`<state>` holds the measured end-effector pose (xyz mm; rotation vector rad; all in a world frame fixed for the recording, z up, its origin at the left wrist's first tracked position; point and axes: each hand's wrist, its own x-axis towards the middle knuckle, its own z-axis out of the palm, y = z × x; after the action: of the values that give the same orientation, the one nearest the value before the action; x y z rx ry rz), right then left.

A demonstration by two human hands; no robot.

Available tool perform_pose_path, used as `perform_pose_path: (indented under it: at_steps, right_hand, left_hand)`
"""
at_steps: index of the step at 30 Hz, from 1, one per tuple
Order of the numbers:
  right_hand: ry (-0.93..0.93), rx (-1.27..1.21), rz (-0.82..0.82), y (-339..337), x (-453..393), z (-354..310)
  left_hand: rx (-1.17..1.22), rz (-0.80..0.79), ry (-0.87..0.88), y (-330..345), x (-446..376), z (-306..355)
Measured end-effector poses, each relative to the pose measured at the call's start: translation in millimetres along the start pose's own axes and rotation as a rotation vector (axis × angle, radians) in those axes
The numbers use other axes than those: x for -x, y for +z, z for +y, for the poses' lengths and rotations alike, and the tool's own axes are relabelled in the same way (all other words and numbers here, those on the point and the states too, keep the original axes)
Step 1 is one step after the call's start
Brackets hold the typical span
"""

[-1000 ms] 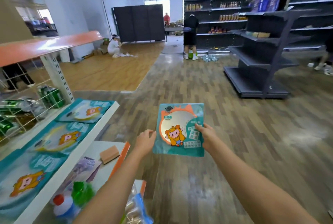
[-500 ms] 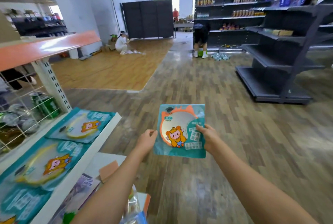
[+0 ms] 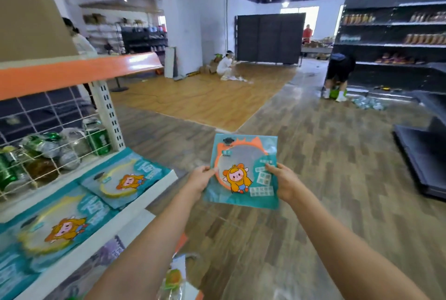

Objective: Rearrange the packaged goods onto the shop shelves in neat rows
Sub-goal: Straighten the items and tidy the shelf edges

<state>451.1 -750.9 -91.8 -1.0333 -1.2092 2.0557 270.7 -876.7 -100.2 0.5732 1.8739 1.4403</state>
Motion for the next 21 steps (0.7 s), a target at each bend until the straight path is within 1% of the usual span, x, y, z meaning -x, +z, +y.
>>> perform_pose_path:
  at_steps: [5,10,12,17,21]
  right_hand:
    - [0.042,0.110,-0.194,25.8,-42.5,-20.0]
    - [0.104,0.178,-0.356,71.3,-75.9,-16.1]
    - [0.134,0.203,-0.388,93.2,-85.1,-9.7]
    - [0.133,0.255,-0.412,149.4,-96.4,4.7]
    - [0.111,0.319,-0.428,188.6,-104.7,18.3]
  left_hand:
    - [0.137,0.119,-0.016,-24.6,-12.3,6.9]
    - [0.247,0.276,0.014,-61.6,-2.0,7.6]
    - [0.286,0.335,0.015,-78.6,4.5,8.2]
    - [0.320,0.535,0.005,-130.5,12.8,-1.8]
    - [0.368,0.619,-0.023,-168.4,15.4,-11.6]
